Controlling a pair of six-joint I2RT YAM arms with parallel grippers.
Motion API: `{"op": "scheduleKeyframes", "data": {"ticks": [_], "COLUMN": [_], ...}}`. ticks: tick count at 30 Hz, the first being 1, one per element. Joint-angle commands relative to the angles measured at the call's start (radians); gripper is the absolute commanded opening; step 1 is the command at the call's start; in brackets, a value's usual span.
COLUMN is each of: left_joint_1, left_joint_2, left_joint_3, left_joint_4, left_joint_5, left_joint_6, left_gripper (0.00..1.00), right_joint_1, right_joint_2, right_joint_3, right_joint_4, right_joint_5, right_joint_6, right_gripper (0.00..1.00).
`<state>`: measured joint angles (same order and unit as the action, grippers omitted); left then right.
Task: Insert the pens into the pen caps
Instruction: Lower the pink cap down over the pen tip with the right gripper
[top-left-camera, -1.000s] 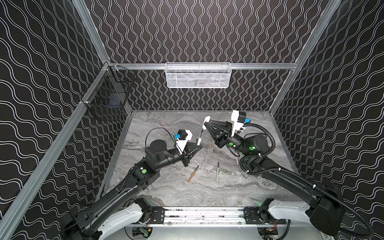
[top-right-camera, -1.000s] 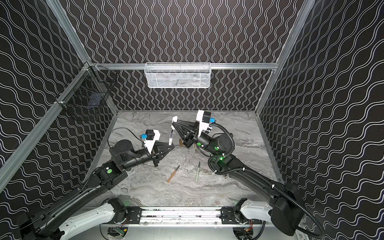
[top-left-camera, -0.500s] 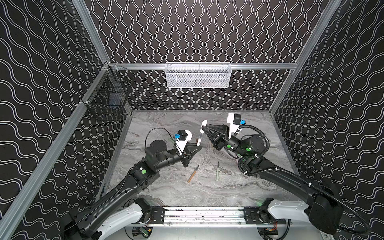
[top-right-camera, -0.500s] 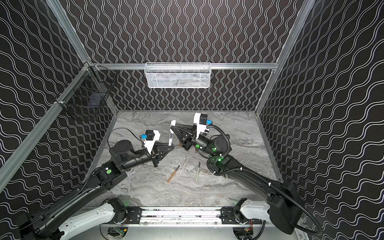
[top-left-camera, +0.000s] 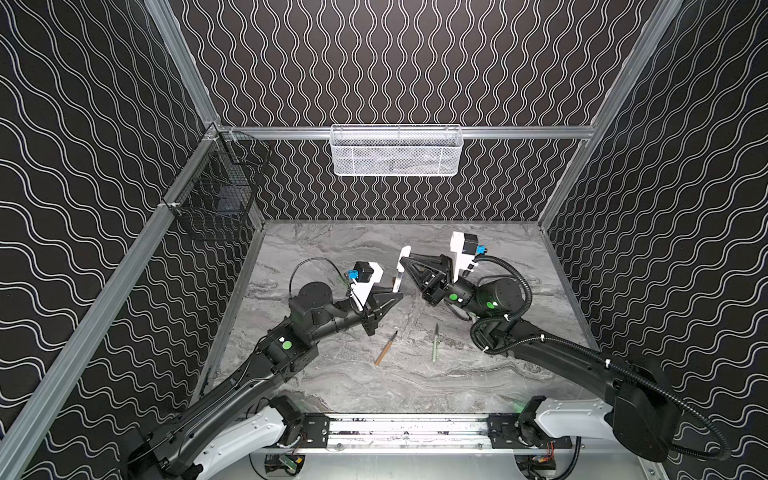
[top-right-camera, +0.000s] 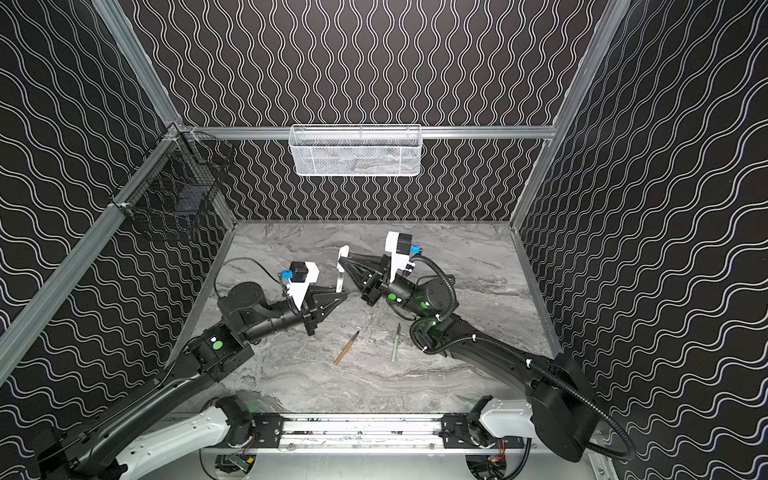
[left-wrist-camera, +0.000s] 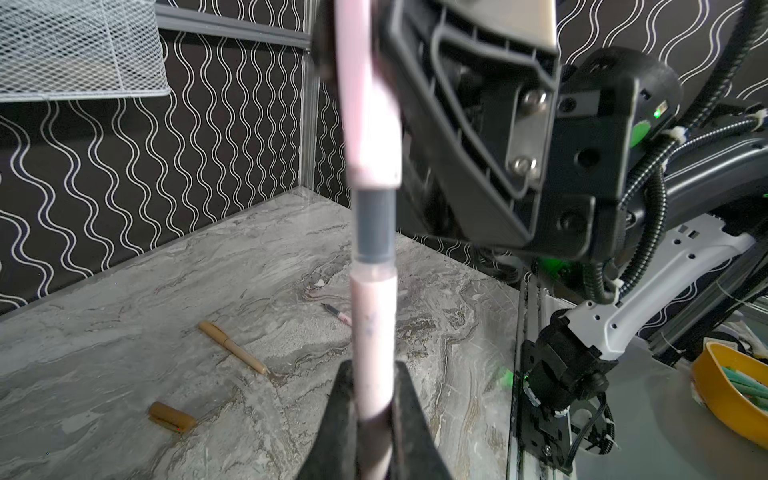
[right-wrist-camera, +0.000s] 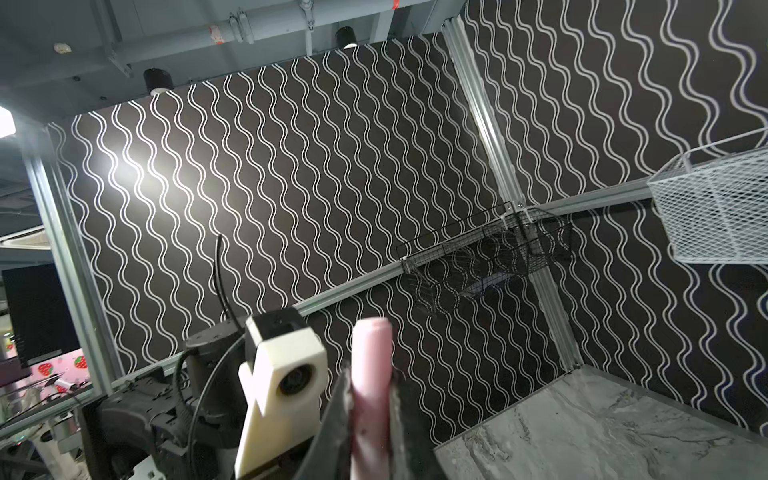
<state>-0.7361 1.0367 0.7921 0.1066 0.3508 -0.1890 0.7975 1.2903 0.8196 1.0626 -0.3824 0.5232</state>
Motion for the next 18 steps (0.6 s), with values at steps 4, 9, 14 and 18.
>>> {"op": "scheduleKeyframes", "data": {"ticks": [4,9,14,18], "left_joint_1": [0.002,0.003,0.002,0.003], "left_joint_2": [0.001,-0.007,-0.018,-0.011], "left_joint_3": [0.001,-0.002,-0.010,-0.005], "left_joint_4": [0.065,0.070,0.074,0.070], "left_joint_5": [-0.001,-0.011,-0.030,-0.026], "left_joint_6": [-0.019,-0.022,-0.021,-0.016], "left_gripper": [0.00,0.00,0.00,0.00], "right_joint_1": [0.003,0.005,0.015,0.022], "right_joint_2": [-0.003,-0.006,-0.013,-0.019], "right_joint_3": [-0.002,-0.020,-0.015,-0.012], "right_joint_4": [0.031,0.008,-0.082,-0.151], "right_joint_5": [-0.011,-0.001,-0.013,-0.029], "right_joint_6": [0.009,-0.008,-0.046,-0.068], "right_gripper": [0.11,0.13,0.18,0.26]}}
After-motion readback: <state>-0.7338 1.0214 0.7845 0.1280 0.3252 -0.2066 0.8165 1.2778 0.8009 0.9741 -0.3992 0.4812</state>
